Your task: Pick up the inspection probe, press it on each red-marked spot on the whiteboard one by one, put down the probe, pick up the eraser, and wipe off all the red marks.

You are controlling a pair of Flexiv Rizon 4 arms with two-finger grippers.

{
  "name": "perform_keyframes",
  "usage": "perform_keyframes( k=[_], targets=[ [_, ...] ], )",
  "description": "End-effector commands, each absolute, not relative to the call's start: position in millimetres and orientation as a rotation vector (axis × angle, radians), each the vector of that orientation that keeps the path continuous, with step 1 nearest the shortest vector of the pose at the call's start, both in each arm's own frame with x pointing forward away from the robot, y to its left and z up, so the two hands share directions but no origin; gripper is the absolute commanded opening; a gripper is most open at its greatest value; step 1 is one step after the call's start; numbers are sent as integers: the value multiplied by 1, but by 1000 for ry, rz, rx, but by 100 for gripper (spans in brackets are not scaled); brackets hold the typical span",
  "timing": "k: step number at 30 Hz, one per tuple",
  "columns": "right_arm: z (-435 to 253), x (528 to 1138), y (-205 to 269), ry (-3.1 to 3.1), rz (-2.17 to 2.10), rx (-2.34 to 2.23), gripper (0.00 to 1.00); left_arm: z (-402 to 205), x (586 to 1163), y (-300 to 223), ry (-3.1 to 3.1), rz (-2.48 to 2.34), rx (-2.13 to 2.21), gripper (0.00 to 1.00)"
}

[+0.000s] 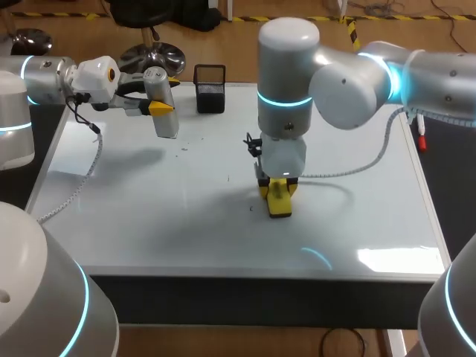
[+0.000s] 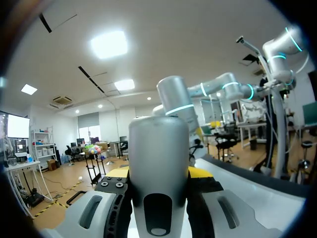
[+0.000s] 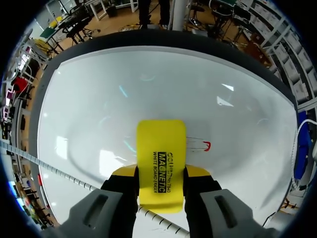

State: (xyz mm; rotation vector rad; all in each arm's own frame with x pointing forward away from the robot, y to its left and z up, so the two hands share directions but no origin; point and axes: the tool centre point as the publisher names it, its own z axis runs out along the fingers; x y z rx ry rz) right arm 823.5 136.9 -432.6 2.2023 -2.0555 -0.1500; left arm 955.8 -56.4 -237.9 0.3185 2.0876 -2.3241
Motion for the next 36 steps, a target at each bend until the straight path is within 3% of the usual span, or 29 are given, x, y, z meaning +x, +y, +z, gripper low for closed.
perform_keyframes(
  k=[1,13,36],
  targets=[
    [-422,813,147,-2053,-98,2252,0,-237,955,-56,2087,-2322,319,0],
    [-416,795,206,-1999,-192,2376,0,-237,955,-56,2087,-2322,319,0],
    [-453,780,207,-2004,-313,2292,0,-237,955,-56,2087,-2322,319,0]
  ],
)
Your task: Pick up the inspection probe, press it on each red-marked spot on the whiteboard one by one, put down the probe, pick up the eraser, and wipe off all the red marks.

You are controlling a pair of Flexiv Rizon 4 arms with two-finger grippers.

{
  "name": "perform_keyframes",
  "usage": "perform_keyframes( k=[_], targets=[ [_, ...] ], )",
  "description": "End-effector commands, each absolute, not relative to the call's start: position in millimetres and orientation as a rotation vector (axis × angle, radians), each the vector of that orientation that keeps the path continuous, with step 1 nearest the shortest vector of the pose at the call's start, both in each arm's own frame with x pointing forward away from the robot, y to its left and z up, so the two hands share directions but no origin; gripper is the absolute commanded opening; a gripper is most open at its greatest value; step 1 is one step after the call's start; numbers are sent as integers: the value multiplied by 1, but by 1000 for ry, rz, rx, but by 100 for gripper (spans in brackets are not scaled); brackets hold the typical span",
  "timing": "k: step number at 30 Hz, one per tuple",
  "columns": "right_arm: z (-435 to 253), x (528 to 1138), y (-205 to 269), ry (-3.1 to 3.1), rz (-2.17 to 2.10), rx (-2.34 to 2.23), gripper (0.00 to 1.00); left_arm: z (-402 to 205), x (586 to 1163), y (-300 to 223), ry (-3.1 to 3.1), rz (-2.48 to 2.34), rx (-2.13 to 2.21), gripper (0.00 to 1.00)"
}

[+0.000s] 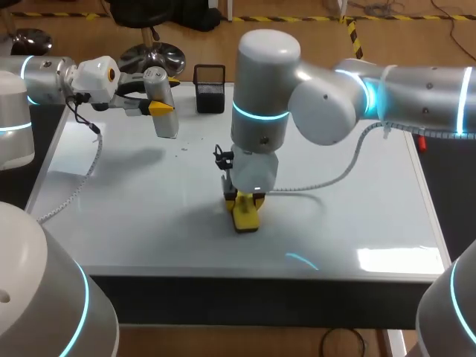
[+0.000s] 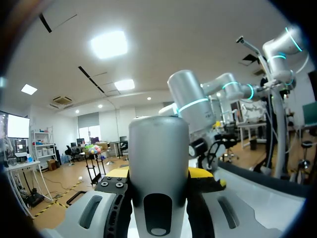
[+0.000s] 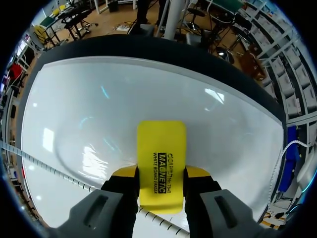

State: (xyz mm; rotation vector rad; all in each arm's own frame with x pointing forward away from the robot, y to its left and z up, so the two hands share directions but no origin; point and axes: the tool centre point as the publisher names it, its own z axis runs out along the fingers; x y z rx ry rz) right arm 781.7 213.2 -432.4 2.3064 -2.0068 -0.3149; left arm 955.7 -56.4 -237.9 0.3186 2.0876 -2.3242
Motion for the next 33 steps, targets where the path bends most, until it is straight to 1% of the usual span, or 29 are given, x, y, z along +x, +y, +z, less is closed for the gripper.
perform_keyframes(
  k=[1,13,19,33],
  targets=[
    [-455,780,203,-2007,-312,2280,0,-237,955,-56,2087,-2322,319,0],
    [-479,786,146,-2049,-252,2097,0,-237,955,-56,2087,-2322,319,0],
    [-478,794,124,-2074,-209,2051,0,-237,955,-56,2087,-2322,319,0],
    [-432,812,111,-2145,-86,2075,0,-237,955,-56,2087,-2322,319,0]
  ],
)
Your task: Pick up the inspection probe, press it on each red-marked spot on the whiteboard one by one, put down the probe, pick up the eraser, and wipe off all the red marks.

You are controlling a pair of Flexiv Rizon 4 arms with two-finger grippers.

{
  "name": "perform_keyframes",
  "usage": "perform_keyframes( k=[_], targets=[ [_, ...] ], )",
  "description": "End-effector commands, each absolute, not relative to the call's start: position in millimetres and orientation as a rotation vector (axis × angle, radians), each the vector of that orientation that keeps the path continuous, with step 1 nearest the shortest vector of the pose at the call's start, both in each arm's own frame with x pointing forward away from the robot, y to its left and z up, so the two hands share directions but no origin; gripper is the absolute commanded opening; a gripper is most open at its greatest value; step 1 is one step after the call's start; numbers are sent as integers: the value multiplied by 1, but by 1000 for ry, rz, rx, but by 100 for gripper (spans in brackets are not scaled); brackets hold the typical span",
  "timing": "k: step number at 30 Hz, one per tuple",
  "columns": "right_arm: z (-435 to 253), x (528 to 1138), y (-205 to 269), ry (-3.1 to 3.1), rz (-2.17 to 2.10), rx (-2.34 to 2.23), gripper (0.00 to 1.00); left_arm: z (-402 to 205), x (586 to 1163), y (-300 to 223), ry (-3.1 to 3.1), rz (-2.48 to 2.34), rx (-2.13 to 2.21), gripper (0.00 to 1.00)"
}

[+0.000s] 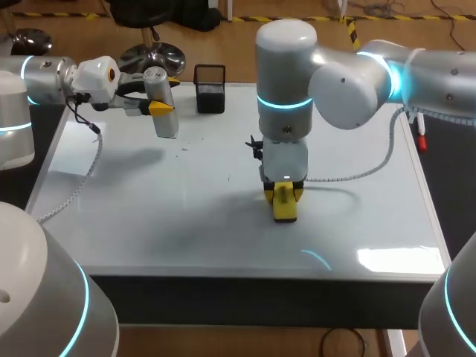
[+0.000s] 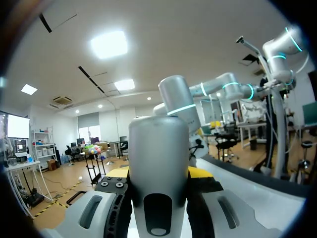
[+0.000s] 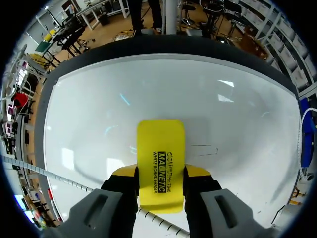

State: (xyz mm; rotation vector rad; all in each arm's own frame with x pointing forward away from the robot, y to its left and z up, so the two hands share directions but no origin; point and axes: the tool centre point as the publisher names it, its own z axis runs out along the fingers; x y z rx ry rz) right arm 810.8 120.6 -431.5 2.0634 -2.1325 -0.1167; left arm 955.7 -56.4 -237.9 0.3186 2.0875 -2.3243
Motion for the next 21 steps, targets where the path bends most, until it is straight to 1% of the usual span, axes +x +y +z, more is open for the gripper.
perform_keyframes(
  k=[1,8,21],
  targets=[
    [-431,814,110,-2147,-86,2080,0,-237,955,-56,2087,-2322,319,0],
    [-424,839,89,-2168,-35,2050,0,-237,955,-56,2087,-2322,319,0],
    [-426,896,46,-2203,-96,1996,0,-237,955,-56,2087,-2322,319,0]
  ],
)
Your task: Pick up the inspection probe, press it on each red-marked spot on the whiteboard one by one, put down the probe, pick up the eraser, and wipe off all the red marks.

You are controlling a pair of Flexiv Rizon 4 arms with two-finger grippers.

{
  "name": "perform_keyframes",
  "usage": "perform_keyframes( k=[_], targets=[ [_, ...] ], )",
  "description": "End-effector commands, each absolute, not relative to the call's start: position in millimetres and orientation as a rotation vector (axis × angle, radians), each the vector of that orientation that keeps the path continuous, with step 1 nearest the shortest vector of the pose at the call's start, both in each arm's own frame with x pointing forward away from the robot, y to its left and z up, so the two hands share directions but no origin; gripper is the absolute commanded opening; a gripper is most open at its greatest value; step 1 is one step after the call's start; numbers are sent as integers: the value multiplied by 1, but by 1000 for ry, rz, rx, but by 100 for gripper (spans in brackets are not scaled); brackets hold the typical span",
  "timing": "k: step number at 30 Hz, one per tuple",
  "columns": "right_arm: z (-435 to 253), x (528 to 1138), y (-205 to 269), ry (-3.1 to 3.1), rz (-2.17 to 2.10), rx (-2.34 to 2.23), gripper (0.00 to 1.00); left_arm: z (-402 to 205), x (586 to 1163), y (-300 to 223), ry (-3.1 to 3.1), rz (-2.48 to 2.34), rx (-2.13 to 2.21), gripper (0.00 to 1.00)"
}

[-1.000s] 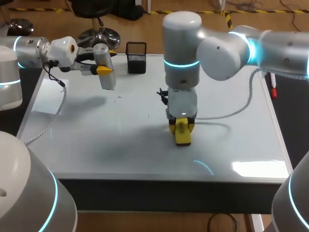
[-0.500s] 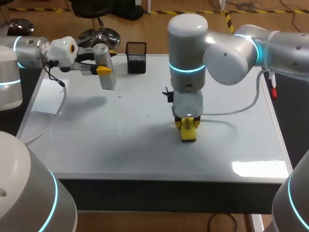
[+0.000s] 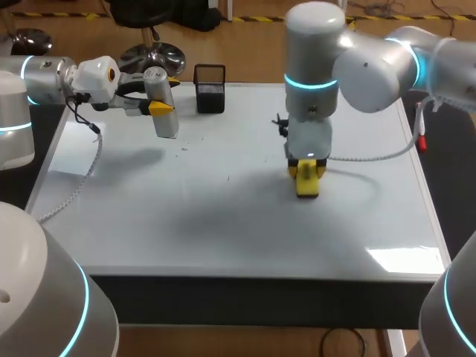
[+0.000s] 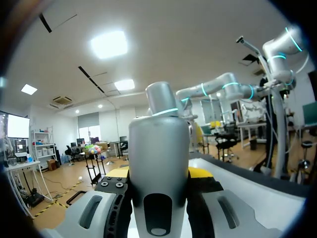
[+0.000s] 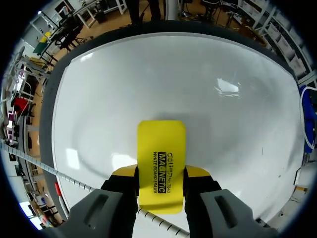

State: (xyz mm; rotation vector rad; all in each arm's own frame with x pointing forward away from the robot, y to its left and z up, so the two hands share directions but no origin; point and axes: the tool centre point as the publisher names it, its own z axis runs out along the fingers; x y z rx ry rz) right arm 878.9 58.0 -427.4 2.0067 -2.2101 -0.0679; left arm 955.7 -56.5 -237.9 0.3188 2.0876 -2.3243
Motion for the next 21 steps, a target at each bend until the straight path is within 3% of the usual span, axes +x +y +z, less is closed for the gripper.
perform_keyframes(
  k=[1,21],
  targets=[
    [-425,900,42,-2214,-93,1984,0,-237,955,-56,2087,-2322,319,0],
    [-394,1008,-11,-2341,-24,1888,0,-237,955,-56,2087,-2322,319,0]
  ],
)
